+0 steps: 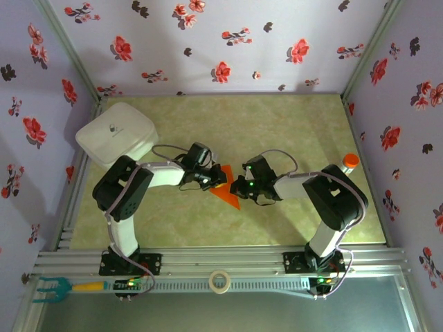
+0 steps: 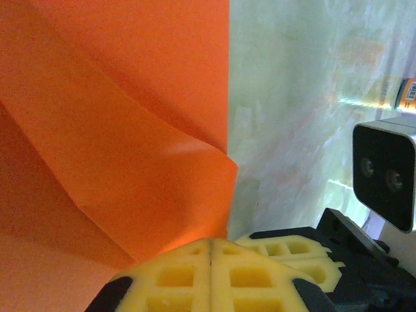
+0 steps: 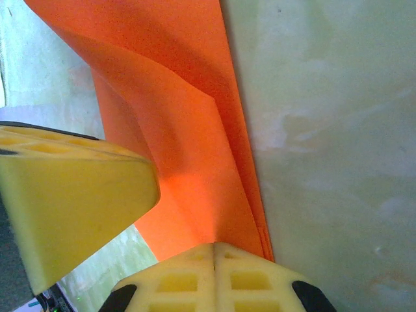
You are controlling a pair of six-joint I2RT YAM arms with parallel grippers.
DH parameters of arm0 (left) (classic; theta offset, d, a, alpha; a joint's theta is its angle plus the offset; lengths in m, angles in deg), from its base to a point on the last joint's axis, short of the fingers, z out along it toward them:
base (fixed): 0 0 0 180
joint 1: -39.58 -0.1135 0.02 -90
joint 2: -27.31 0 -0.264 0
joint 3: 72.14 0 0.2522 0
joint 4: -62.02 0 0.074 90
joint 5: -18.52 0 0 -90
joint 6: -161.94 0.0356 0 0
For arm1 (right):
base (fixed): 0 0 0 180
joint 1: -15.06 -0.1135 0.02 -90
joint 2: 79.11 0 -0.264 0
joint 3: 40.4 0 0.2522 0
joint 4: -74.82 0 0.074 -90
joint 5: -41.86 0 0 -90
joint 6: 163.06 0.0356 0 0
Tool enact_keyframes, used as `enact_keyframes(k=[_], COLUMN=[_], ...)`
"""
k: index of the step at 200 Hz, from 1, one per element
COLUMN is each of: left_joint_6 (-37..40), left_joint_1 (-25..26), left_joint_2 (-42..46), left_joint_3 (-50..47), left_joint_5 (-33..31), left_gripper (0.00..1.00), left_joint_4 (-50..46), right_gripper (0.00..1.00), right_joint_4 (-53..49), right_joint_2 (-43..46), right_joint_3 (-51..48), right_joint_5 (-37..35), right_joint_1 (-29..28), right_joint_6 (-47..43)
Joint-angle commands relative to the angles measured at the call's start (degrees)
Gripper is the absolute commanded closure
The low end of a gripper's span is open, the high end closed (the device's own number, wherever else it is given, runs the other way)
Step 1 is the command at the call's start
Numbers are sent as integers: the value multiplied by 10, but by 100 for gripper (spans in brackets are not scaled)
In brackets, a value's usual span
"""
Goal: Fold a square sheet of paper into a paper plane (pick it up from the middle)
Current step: Fourth fold the wing at the center of the table.
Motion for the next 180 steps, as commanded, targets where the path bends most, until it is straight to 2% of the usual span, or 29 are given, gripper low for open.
enact_keyframes(k=[1, 26, 180], left_joint_6=[2, -4, -4], left_joint_1=[4, 4, 4], left_joint_2=[-7, -12, -39], left_joint_3=[7, 3, 16], left_joint_5=[-5, -3, 6], left_gripper=[95, 98, 98], left_joint_4=[-6, 6, 13], right_gripper=[100, 100, 100], right_joint_4=[-71, -74, -78], right_joint_2=[-23, -24, -11], right_joint_3=[-26, -25, -33], right_joint_5=[-35, -35, -45], right_joint_1=[-1, -1, 0], right_joint_6=[-2, -2, -7])
